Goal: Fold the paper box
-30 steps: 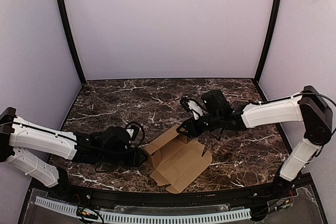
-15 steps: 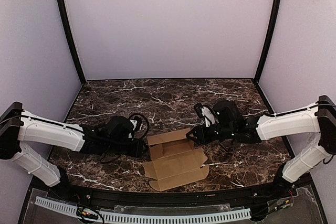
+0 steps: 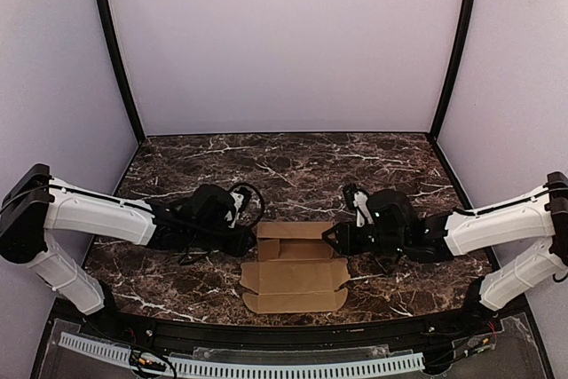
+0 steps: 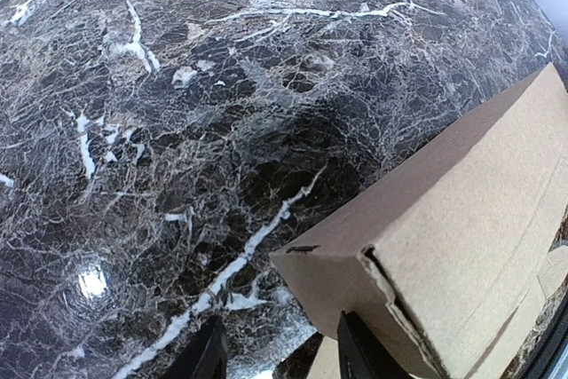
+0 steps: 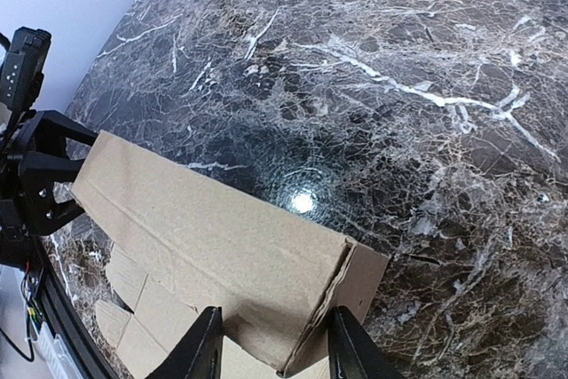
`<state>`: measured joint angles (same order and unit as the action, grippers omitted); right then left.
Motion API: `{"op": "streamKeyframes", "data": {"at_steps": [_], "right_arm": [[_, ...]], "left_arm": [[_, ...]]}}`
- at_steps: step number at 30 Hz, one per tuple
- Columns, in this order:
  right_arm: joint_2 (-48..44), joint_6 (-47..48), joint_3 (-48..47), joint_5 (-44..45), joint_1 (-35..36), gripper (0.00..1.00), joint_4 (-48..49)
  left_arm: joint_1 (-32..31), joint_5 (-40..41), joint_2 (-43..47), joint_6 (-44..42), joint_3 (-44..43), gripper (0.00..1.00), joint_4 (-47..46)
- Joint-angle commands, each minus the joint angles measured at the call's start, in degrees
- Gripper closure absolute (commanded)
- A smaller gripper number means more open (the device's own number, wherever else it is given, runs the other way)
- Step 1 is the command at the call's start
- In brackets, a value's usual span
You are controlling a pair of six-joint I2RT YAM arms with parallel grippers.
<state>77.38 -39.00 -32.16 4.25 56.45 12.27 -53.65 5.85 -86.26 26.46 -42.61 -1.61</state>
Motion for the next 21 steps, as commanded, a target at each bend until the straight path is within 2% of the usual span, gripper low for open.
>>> {"op": "streamKeyframes", "data": {"at_steps": [1, 21], "right_arm": [[-0.6, -1.9, 0.5, 2.1, 1.2, 0.6, -0.1], [-1.3, -2.3, -1.3, 8.0, 1.2, 0.54, -1.3]], "left_arm": [[-0.7, -0.7, 2.8, -3.7, -0.8, 0.57, -0.4], [-0.8, -1.7, 6.0, -5.1, 3.7, 0.56, 6.9]]}}
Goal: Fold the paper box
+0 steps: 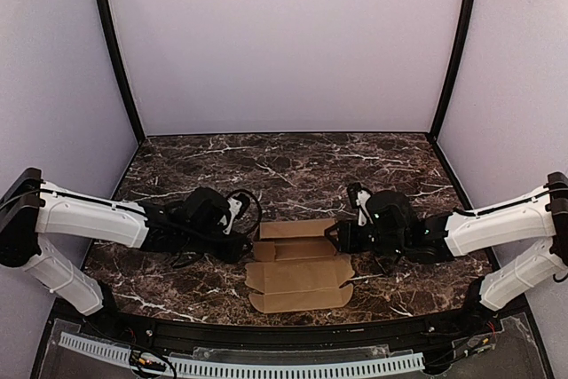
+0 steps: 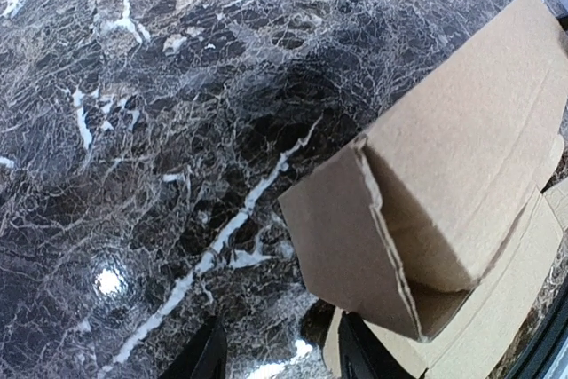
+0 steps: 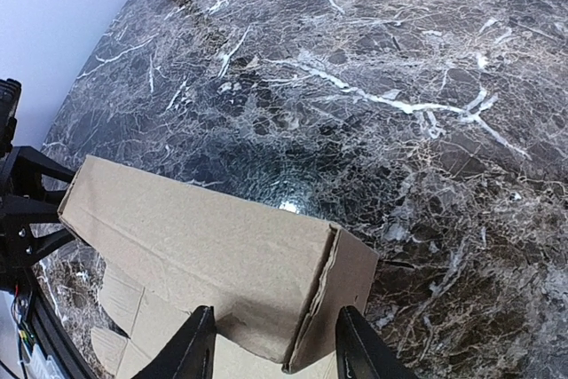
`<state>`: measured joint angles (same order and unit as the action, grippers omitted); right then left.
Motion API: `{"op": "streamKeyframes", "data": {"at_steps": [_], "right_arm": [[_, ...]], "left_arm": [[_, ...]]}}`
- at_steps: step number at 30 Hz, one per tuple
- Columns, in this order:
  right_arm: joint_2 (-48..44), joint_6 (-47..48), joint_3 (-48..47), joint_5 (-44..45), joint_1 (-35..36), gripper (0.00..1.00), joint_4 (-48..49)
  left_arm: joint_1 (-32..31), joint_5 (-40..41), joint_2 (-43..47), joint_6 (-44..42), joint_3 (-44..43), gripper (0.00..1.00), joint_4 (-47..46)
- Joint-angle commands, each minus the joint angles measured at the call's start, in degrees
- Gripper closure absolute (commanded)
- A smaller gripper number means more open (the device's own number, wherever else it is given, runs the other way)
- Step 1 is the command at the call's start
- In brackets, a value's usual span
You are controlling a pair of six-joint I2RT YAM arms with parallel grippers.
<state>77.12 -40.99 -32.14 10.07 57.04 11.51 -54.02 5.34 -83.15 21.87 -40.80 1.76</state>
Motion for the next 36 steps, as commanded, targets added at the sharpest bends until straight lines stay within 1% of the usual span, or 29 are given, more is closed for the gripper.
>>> {"op": "streamKeyframes", "data": {"at_steps": [1, 4, 9, 16, 21, 25, 28, 30, 36], "right_arm": [[-1.1, -0.3, -1.4, 2.4, 0.5, 0.53, -0.6], [-1.3, 0.0, -1.5, 2.8, 0.5, 0.52, -0.5], [-1.5, 0.4, -1.4, 2.4, 0.6, 0.52, 0.1], [-1.6, 0.6, -0.6, 1.2, 0.6, 0.52, 1.3], [-1.9, 0.4, 0.1, 1.2, 0.5, 0.52, 2.0], [-1.9, 0.4, 0.2, 1.3, 0.6, 0.52, 2.3], [-1.8, 0.6, 0.1, 1.3, 0.6, 0.52, 2.5], [-1.7, 0.7, 0.1, 1.4, 0.6, 0.52, 2.6], [-1.6, 0.7, 0.3, 1.8, 0.6, 0.52, 3.0]], "left_arm": [[-0.4, -1.8, 3.2, -0.4, 2.4, 0.55, 3.2], [-1.1, -4.3, 4.2, 0.1, 3.6, 0.53, 0.8], [-3.0, -4.3, 3.8, -0.9, 4.7, 0.49, -2.5], [-3.2, 2.5, 0.8, -2.7, 3.3, 0.49, -5.1], [-3.2, 7.6, -0.7, -3.0, 1.3, 0.49, -4.5], [-3.1, 9.9, -0.5, -3.4, 0.4, 0.49, -2.7], [-3.1, 9.5, 0.0, -3.7, 1.3, 0.49, -4.3], [-3.1, 7.5, -0.3, -3.7, 1.4, 0.49, -5.8], [-3.1, 4.4, -2.8, -4.0, 1.0, 0.49, -8.6]]}}
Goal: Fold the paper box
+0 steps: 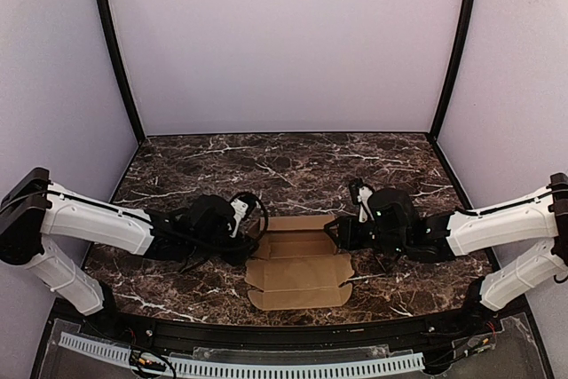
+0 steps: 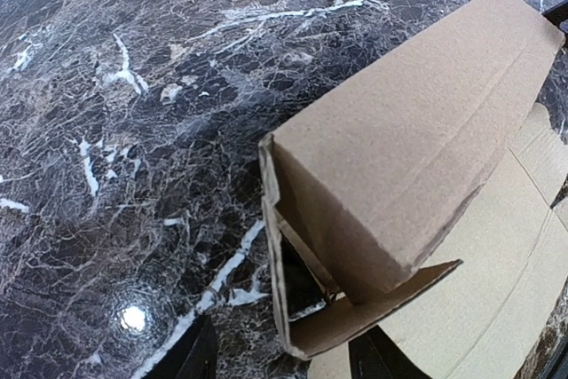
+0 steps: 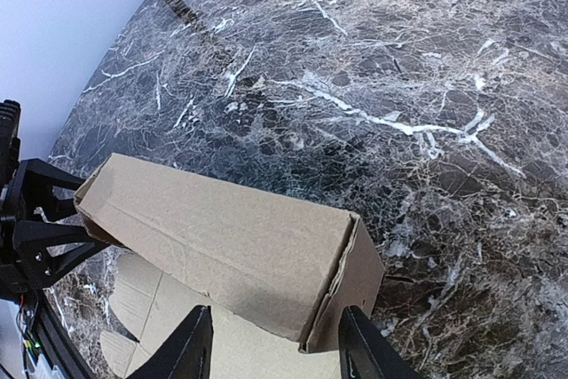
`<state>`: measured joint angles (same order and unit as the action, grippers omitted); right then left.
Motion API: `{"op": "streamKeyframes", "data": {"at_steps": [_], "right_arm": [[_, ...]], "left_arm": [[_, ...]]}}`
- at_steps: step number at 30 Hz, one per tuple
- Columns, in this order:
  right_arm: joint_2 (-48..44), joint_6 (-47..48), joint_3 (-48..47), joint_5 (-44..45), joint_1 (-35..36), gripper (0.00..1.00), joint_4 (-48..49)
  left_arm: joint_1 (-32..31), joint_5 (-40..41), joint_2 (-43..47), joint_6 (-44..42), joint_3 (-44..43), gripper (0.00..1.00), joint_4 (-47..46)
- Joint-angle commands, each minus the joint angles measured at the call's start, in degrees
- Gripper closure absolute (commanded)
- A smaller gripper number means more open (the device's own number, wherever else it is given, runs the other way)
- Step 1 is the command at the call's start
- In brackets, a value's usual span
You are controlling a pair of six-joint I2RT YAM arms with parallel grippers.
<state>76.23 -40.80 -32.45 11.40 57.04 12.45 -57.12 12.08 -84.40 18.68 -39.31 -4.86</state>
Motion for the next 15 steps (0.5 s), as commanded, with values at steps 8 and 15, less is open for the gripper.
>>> {"op": "streamKeyframes", "data": {"at_steps": [8, 15], "right_arm": [[-1.7, 0.3, 0.7, 2.2, 0.5, 0.53, 2.4], [-0.2, 0.2, -0.9, 4.1, 0.4, 0.55, 2.1]], "left_arm": [[0.0, -3.9, -3.8, -1.5, -1.5, 0.5, -4.3], [0.0, -3.9, -5.2, -1.9, -2.3, 0.51, -5.7]]}}
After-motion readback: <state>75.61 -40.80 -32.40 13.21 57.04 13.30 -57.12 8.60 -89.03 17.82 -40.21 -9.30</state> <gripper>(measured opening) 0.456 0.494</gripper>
